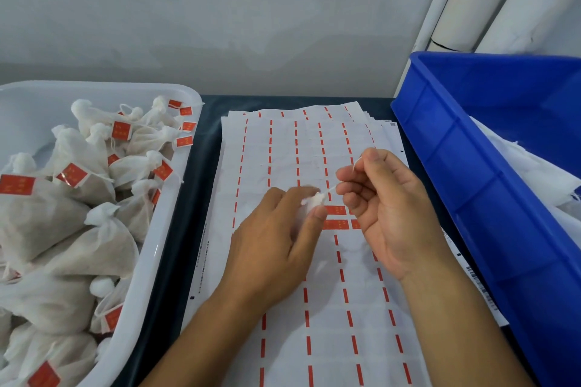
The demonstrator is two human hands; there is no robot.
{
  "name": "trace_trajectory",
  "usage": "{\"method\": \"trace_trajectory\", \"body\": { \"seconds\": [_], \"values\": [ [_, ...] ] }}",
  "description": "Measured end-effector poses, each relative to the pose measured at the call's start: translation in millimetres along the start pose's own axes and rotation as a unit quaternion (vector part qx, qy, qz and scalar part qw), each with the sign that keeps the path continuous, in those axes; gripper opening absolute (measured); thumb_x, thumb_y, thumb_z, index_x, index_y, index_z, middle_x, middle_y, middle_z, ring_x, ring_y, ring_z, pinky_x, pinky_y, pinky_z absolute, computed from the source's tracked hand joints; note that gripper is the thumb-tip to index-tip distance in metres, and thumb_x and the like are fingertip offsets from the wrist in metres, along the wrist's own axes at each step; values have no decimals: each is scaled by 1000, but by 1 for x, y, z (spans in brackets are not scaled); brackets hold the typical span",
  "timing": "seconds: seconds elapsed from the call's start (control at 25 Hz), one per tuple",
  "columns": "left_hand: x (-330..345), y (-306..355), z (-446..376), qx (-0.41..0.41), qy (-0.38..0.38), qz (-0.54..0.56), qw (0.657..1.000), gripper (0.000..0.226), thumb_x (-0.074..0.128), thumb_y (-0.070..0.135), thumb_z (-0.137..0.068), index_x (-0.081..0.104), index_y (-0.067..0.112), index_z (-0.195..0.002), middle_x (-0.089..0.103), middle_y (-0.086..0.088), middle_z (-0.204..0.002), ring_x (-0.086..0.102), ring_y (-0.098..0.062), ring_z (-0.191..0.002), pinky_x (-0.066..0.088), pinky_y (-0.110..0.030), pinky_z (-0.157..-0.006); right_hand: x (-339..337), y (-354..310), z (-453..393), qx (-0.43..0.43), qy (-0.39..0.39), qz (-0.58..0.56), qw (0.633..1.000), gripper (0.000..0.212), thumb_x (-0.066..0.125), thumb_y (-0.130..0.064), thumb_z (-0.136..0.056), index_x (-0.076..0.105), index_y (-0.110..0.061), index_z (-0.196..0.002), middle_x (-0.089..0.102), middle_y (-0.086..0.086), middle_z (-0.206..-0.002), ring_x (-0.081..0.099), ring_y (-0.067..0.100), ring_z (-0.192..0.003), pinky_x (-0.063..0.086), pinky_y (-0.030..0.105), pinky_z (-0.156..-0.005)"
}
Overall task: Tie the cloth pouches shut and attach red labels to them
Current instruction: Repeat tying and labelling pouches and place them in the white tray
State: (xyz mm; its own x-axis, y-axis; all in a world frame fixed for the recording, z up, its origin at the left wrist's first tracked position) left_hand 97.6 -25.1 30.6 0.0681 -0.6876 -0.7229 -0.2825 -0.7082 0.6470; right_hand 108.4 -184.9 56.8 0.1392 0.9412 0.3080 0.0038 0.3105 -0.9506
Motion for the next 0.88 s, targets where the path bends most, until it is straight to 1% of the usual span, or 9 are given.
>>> {"method": "trace_trajectory", "body": {
  "seconds": [0.08, 0.16, 0.24, 0.32, 0.56, 0.64, 0.68, 0.76, 0.88],
  "values": [
    [-5, -6, 0, -50, 18, 99, 994, 26, 39, 68, -97, 52, 53, -113, 60, 26, -101, 61, 7, -91, 55, -16, -61, 5, -3, 2, -4, -30, -9, 1000, 35, 52, -28, -106, 75, -24, -79, 77, 9, -88, 74, 17, -76, 58, 21, -65],
    [0, -17, 0, -125, -2, 216, 968, 34, 38, 63, -99, 66, 44, -95, 67, 16, -86, 65, 0, -78, 56, -18, -60, 10, -5, 4, -9, -55, 0, 998, 33, 53, -28, -104, 74, -24, -79, 77, 11, -89, 75, 19, -76, 59, 21, -65],
    [22, -20, 5, -207, -103, 338, 912, 56, 33, 61, -101, 77, 32, -86, 71, 5, -79, 64, -6, -67, 54, -19, -63, 17, -5, 8, -10, -87, 14, 996, 28, 56, -32, -99, 74, -23, -79, 77, 14, -89, 76, 21, -76, 59, 21, -64],
    [33, -14, 10, -246, -157, 426, 856, 59, 34, 56, -106, 80, 24, -85, 71, -3, -81, 62, -12, -68, 53, -23, -65, 28, -3, 12, 2, -133, 17, 991, 24, 59, -35, -94, 73, -21, -80, 76, 18, -88, 76, 24, -75, 59, 22, -64],
    [36, 1, 12, -269, -206, 599, 726, 58, 39, 45, -107, 66, 16, -66, 54, 1, -58, 56, -10, -62, 54, -27, -81, 54, 17, 27, 24, -269, 135, 953, 23, 57, -26, -103, 69, -14, -88, 77, 14, -90, 77, 30, -81, 62, 29, -72],
    [33, 0, 13, -282, -213, 603, 715, 52, 47, 41, -103, 55, 5, -66, 41, -4, -52, 48, -16, -54, 52, -30, -81, 58, 26, 31, 29, -298, 190, 935, 21, 56, -22, -105, 70, -18, -90, 78, 10, -90, 77, 28, -82, 63, 31, -73],
    [32, -2, 14, -293, -211, 594, 719, 44, 51, 39, -100, 55, 3, -74, 35, -8, -54, 43, -19, -54, 50, -32, -77, 59, 29, 32, 32, -306, 216, 927, 20, 57, -24, -105, 70, -21, -90, 78, 7, -89, 77, 27, -82, 63, 31, -73],
    [29, -5, 13, -313, -189, 593, 717, 39, 52, 34, -98, 63, -2, -92, 44, -19, -70, 46, -31, -69, 45, -39, -77, 56, 33, 31, 36, -304, 257, 917, 19, 57, -26, -104, 68, -20, -91, 78, 4, -87, 77, 25, -80, 62, 30, -72],
    [22, -11, 8, -328, -123, 636, 687, 26, 45, 24, -96, 62, 12, -80, 65, -15, -103, 51, -31, -88, 43, -44, -89, 44, 37, 21, 45, -258, 273, 926, 23, 57, -29, -105, 69, -17, -90, 77, 4, -85, 77, 24, -76, 61, 28, -68]
  ]
}}
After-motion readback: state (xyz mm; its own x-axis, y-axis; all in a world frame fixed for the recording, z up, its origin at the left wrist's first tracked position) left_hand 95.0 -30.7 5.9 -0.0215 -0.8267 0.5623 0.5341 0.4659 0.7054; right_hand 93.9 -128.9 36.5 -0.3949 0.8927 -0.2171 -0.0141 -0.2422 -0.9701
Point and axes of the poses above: each hand's wrist, its own z-axis away from the middle knuckle, its own x-axis out of the palm, y = z × x, the point moved 9 cm from there along -z, towards the middle knuckle
